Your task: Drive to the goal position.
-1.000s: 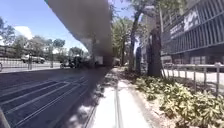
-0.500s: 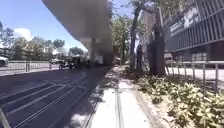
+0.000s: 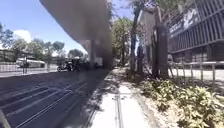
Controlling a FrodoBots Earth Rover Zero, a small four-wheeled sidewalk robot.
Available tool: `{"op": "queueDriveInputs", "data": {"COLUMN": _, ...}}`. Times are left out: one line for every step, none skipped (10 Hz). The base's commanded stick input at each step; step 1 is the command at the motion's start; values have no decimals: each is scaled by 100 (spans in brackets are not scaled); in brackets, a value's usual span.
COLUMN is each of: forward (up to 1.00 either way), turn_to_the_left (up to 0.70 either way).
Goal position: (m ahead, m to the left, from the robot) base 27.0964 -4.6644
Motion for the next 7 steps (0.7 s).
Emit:
{"op": "queueDriveInputs", "data": {"forward": 45, "turn_to_the_left": 0}}
{"op": "queueDriveInputs", "data": {"forward": 45, "turn_to_the_left": 0}}
{"op": "queueDriveInputs", "data": {"forward": 45, "turn_to_the_left": 0}}
{"op": "queueDriveInputs", "data": {"forward": 45, "turn_to_the_left": 0}}
{"op": "queueDriveInputs", "data": {"forward": 45, "turn_to_the_left": 0}}
{"op": "queueDriveInputs", "data": {"forward": 45, "turn_to_the_left": 0}}
{"op": "queueDriveInputs", "data": {"forward": 45, "turn_to_the_left": 0}}
